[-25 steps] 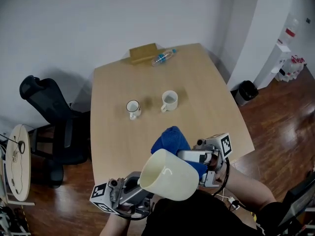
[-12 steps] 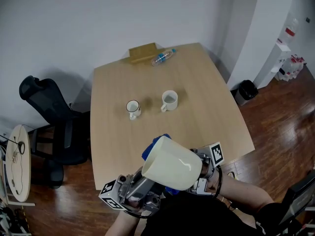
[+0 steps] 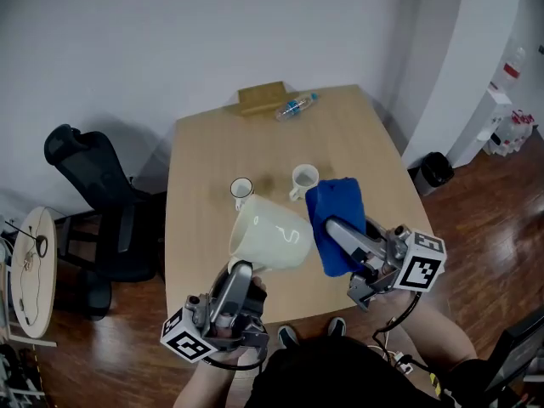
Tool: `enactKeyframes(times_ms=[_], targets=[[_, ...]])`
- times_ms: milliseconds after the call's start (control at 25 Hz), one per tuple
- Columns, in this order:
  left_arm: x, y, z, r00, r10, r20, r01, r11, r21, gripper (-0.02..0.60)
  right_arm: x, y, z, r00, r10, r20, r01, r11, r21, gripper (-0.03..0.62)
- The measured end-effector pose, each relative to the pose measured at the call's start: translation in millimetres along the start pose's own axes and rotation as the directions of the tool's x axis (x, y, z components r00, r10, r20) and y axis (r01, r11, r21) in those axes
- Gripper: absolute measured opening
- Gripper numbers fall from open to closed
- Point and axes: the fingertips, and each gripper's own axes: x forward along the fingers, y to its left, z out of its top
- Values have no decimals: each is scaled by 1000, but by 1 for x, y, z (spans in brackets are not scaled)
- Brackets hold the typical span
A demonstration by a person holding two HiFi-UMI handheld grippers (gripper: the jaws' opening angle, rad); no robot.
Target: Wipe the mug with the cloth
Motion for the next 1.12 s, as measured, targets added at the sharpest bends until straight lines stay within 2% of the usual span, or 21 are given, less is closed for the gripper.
enactKeyframes(times_ms=[40,80,160,280,320,400,480,560,600,640,680,720,760,800,840,880,920,960,1000,1080,1120], targets=[[-1,7,5,999,41,5,-41,999,21,46,0,8,14,999,-45,9,46,987,-157,110],[-1,15,8,996,85,12,-85,996,38,46,2,20,25,997,-76,22,79,947,-313,110],[-3,32,12,984,175,27,-176,983,53,48,12,52,30,995,-98,31,98,816,-570,111],[-10,54,10,964,263,49,-263,965,1,48,32,85,-12,992,-115,-50,30,609,-793,111],[-12,58,8,959,278,48,-278,961,-14,48,36,86,-34,985,-144,-100,-9,527,-850,111],[-13,60,2,956,291,42,-289,957,-36,48,40,83,-71,963,-202,-181,-105,338,-935,112],[-14,58,-3,958,286,40,-283,957,-64,48,42,80,-94,948,-239,-209,-170,173,-970,112],[-15,55,-6,961,276,37,-272,959,-75,49,40,77,-104,945,-259,-197,-188,62,-980,112],[-16,54,-7,962,270,38,-267,960,-79,49,39,76,-104,947,-264,-184,-182,31,-983,112],[-17,53,-7,963,266,40,-262,961,-87,49,38,75,-100,949,-266,-170,-169,27,-985,112],[-17,53,-7,964,264,40,-260,961,-95,49,38,73,-92,951,-266,-158,-149,55,-987,112],[-18,53,-6,965,260,39,-255,962,-101,49,38,72,-82,953,-261,-153,-125,118,-985,112],[-19,51,-6,968,249,38,-244,964,-106,51,38,69,-70,956,-249,-155,-101,218,-971,112],[-19,48,-5,972,230,37,-225,968,-109,52,38,67,-58,961,-223,-163,-74,359,-930,112],[-18,44,-4,978,205,31,-201,974,-109,52,38,64,-45,969,-183,-168,-47,529,-847,112],[-17,39,-3,984,177,21,-173,979,-105,52,37,60,-34,977,-132,-167,-29,695,-719,112],[-16,33,-3,989,147,8,-145,984,-102,52,36,56,-24,984,-71,-166,-38,819,-573,112],[-16,28,-3,993,118,-3,-117,988,-105,52,34,50,-17,986,-6,-167,-69,895,-441,112],[-17,24,-3,996,91,-11,-92,989,-114,54,32,44,-12,985,51,-166,-104,940,-326,112],[-17,14,-4,999,36,-35,-41,991,-129,55,25,32,-8,977,143,-156,-161,981,-108,112],[-17,7,-5,999,2,-49,-9,991,-136,54,22,28,-9,970,195,-146,-195,981,14,112]])
